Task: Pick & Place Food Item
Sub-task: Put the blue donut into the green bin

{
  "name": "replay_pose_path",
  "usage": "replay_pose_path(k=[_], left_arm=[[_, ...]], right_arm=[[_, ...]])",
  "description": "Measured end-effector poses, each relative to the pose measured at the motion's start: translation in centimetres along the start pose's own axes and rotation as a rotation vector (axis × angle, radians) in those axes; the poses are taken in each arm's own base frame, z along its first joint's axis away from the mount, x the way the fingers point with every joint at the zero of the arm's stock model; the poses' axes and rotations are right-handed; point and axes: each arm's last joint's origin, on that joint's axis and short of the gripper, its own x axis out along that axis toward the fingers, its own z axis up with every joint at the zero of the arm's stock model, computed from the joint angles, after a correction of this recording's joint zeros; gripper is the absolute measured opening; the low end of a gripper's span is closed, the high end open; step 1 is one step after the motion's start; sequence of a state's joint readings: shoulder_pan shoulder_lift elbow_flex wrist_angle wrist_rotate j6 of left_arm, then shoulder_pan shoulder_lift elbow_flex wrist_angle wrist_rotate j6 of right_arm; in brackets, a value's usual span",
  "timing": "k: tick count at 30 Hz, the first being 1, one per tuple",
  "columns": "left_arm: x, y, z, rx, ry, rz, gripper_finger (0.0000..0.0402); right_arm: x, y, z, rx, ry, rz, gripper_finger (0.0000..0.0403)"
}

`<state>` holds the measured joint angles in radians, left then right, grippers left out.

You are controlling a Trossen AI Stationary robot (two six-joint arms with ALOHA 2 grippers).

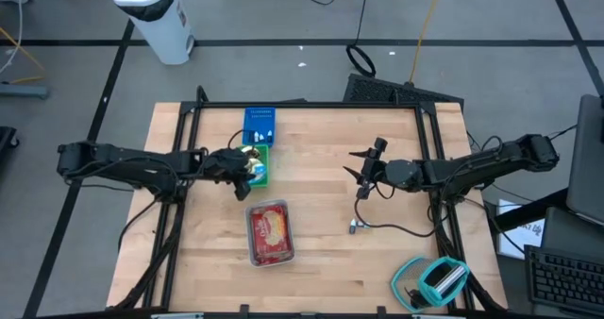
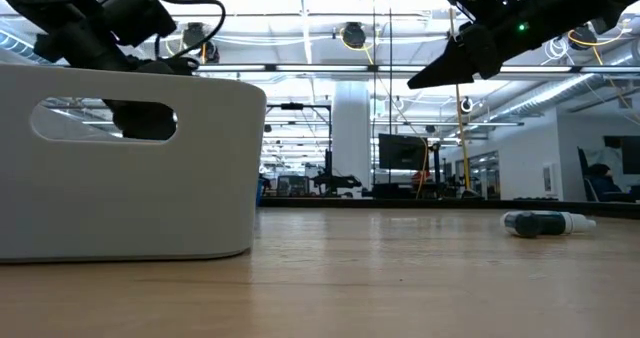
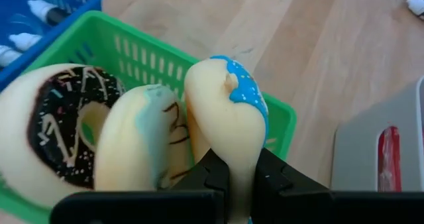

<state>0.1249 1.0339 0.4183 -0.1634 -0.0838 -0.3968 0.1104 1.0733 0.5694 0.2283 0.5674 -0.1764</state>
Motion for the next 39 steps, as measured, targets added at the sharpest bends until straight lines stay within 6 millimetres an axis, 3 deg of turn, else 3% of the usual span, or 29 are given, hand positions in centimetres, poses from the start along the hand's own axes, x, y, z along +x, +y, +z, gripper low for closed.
replay_pose_path(k=[6,19,31,39], left_arm=[[0.92,-0.18,0.18,-0.013,-0.010,-0.011,0.0026],[0.96,-0.26,0.17,-0.053,0.000,-0.036,0.0031],[0.97,-0.19,0.00,-0.045,0.016,-0.027,0.0165],[0.71,-0.20,0.09,-0.051,0.006,-0.031,0.0195]], right_arm=[[0.00,0.00,0.00,0.000,0.000,0.000,0.0194],[0.00,0.00,0.01,0.000,0.000,0.000,0.0194],[0.00,-0.01,0.03,0.008,0.000,0.000,0.0194],[0.00,-0.01,0.03,0.007,0.000,0.000,0.0194]])
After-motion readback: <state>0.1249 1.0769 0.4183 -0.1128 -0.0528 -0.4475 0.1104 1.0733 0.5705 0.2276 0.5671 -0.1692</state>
